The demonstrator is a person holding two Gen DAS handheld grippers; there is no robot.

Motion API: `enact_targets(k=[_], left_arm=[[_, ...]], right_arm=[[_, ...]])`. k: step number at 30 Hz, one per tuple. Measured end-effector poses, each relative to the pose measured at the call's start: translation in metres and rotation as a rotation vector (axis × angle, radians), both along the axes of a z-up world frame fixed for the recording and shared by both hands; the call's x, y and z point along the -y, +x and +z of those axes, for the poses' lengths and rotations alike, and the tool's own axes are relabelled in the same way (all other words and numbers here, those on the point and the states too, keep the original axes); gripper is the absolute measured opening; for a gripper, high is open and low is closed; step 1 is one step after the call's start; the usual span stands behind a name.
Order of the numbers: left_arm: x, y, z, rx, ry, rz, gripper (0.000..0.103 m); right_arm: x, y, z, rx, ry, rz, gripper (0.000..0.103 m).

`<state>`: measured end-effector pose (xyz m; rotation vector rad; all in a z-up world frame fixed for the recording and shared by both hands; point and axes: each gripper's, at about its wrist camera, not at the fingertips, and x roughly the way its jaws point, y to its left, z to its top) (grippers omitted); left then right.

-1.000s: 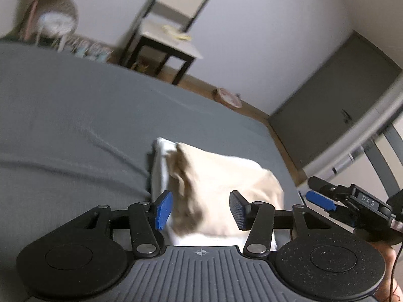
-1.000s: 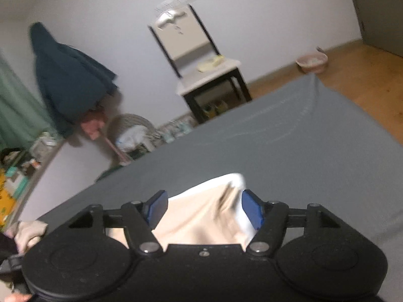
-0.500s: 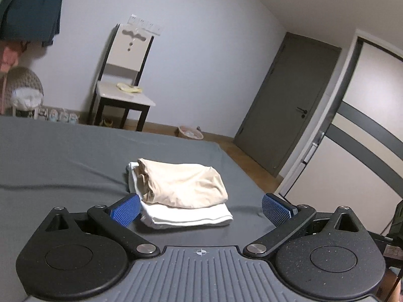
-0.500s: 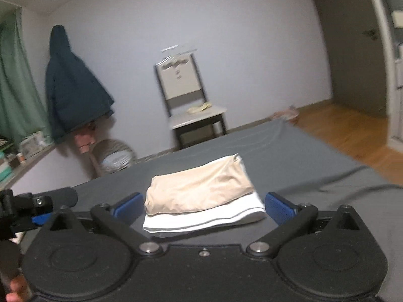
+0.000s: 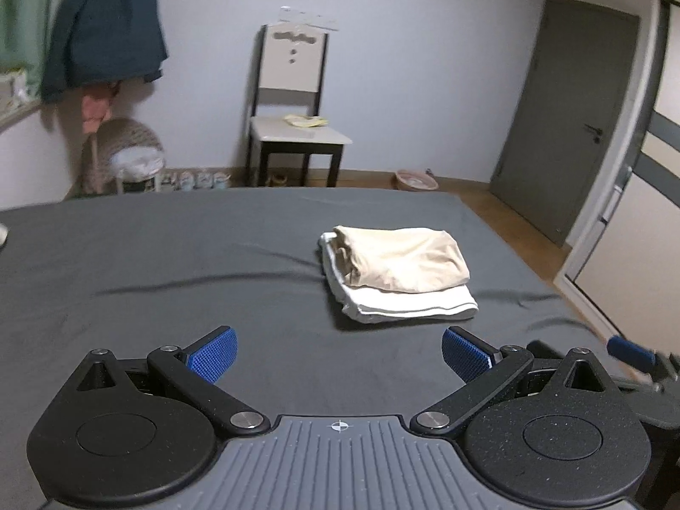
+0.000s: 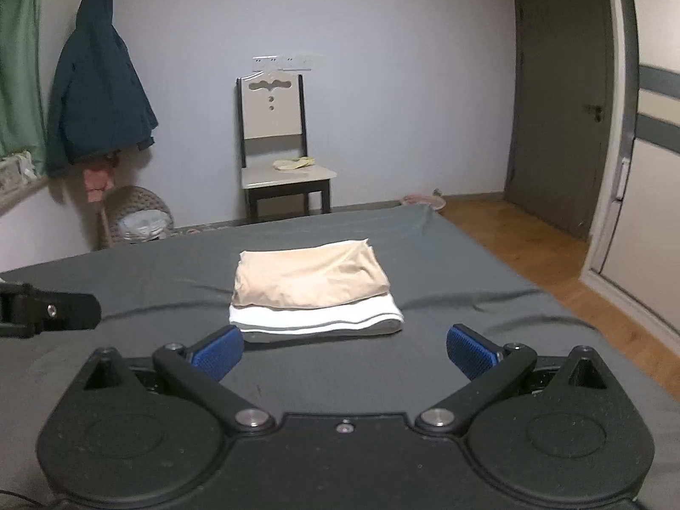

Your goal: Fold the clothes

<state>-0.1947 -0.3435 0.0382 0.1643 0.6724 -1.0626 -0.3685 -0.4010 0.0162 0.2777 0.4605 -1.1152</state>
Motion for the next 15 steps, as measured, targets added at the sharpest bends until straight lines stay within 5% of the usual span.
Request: enact_targets(k=[6,15], left_arm=[[-0.011,0.000,0.003,0.003,0.015,0.041,0.103],[0.004,-0.010,0.000,0.063,0.133,-0.008,0.103]], right_arm=[[-0.006,0.006,0.010,-0.071,0.093,0.009,0.103],[0.009,-0.005,-0.003,-0.012,0.260,-0.057,0.103]])
